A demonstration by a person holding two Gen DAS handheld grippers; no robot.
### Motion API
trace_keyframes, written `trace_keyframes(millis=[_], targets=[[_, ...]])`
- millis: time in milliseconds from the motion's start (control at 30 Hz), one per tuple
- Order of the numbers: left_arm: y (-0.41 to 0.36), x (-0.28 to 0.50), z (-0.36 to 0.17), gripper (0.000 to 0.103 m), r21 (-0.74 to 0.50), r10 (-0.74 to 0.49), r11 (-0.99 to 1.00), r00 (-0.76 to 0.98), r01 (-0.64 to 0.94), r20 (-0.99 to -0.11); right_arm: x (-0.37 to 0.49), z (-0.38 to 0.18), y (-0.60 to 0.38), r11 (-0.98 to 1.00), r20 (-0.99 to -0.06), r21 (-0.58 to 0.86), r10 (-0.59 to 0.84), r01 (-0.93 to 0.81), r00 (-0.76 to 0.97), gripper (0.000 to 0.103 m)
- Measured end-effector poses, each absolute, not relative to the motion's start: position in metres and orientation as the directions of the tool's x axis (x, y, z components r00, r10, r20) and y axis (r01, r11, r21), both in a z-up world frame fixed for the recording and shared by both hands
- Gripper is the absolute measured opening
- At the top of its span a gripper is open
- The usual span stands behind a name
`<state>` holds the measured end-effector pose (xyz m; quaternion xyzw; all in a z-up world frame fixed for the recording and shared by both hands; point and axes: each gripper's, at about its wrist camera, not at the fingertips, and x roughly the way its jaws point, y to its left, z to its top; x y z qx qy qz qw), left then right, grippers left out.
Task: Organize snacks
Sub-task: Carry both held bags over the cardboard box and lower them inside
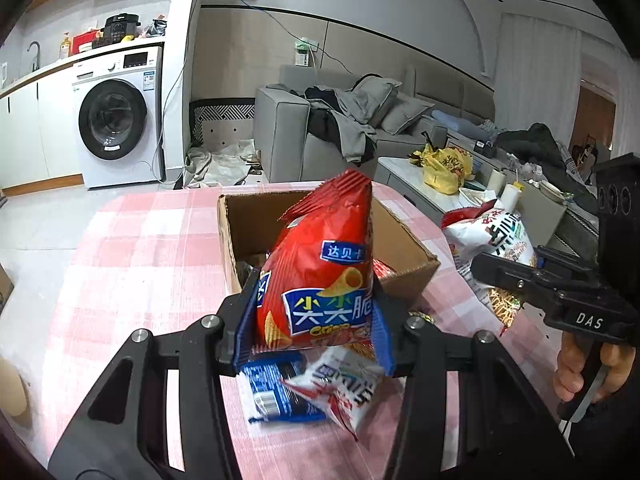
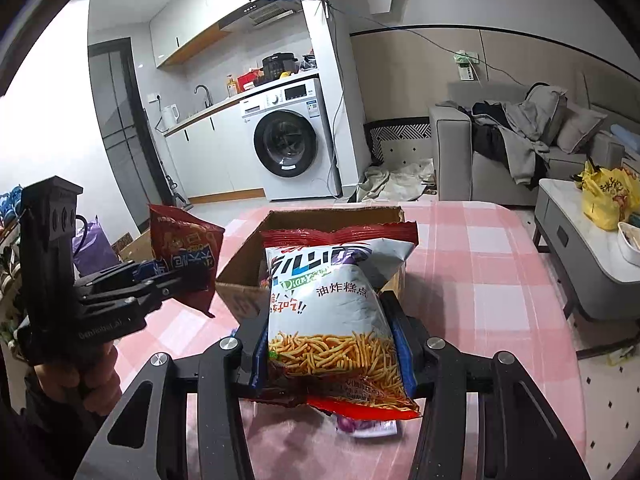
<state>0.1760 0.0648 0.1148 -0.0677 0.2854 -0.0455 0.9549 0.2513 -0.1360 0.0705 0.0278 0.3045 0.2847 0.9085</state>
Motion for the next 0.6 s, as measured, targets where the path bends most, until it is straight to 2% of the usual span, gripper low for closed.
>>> trace_keyframes(millis=[600], targets=[[0.072,0.275,0.098,0.045,-0.161,-0.121,0.986,0.824,0.037,-0.554,0.305,0.064,-0.104,0.831,-0.539,0.237,0.543,-0.503,0.644,0.049]])
